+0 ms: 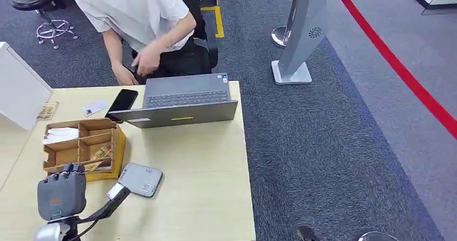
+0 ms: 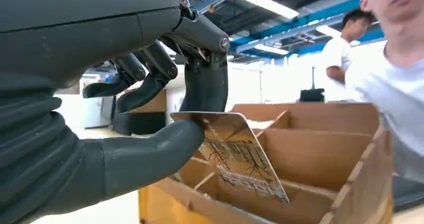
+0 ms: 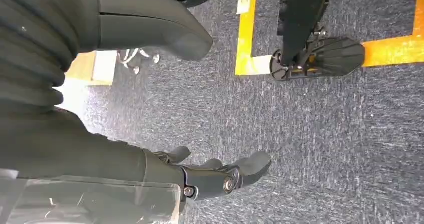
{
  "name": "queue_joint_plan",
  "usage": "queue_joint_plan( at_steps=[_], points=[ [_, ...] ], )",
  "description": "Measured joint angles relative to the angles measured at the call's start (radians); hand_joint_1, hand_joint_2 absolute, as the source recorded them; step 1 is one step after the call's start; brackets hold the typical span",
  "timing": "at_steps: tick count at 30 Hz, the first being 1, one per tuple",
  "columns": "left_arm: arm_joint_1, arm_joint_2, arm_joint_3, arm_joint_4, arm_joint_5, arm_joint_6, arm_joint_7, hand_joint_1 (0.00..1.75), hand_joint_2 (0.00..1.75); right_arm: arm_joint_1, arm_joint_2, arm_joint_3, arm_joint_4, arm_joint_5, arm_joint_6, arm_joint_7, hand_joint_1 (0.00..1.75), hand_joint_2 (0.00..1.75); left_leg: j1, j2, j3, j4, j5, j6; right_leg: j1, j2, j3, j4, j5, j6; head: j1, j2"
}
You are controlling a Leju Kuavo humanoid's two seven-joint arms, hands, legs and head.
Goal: Pass the card to the sensor for recognition and then transmit it.
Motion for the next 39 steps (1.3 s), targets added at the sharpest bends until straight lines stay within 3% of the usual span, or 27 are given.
queue_joint_plan(
  at_steps=[9, 19, 25, 31, 34, 39],
  points=[
    [0.103, 0.079, -0.127, -0.259, -0.118, -0.006, 0.056, 1.75, 1.75, 0.038, -0.009, 0.0, -0.002, -0.051, -0.003, -0.023, 0.0, 1.75, 0.0, 0.0, 0.0, 0.0, -0.001, 0.0, 0.0, 0.0, 0.0, 0.0, 0.0, 0.0, 0.0, 0.0],
    [0.126, 0.135, -0.227, -0.366, -0.138, 0.03, 0.069, 1.75, 1.75, 0.046, -0.011, 0.0, -0.003, -0.053, -0.002, -0.026, 0.0, 1.75, 0.0, 0.0, 0.0, 0.0, 0.0, 0.0, 0.0, 0.0, -0.001, 0.0, 0.0, 0.0, 0.0, 0.0],
    [-0.067, 0.106, -0.248, -0.344, -0.082, 0.031, 0.09, 1.75, 1.75, 0.023, -0.01, 0.016, -0.003, -0.046, -0.002, -0.015, 0.0, 1.75, 0.0, 0.0, 0.001, 0.0, 0.002, 0.0, 0.0, 0.0, 0.001, 0.0, 0.003, 0.0, 0.0, 0.0],
    [-0.142, 0.085, -0.248, -0.31, -0.055, 0.025, 0.096, 1.75, 1.75, 0.015, -0.01, 0.031, -0.003, -0.045, -0.003, -0.002, 0.0, 1.75, 0.0, 0.0, 0.0, 0.0, 0.002, 0.0, 0.0, 0.0, 0.0, 0.0, 0.003, -0.001, 0.0, 0.0],
    [-0.22, 0.066, -0.239, -0.225, 0.008, 0.022, 0.058, 1.75, 1.75, -0.002, -0.01, 0.053, -0.002, -0.039, -0.003, 0.012, 0.0, 1.75, 0.0, 0.0, 0.0, 0.0, 0.002, 0.0, 0.0, 0.001, 0.0, 0.0, 0.003, -0.001, 0.0, 0.0],
    [-0.322, 0.018, -0.215, -0.083, 0.016, 0.023, 0.025, 1.75, 1.75, -0.032, -0.008, 0.086, -0.002, -0.033, -0.003, 0.045, 0.0, 1.75, 0.0, 0.0, 0.0, 0.0, 0.004, 0.001, 0.0, 0.0, 0.0, 0.0, 0.004, 0.0, 0.0, 0.0]
  ],
)
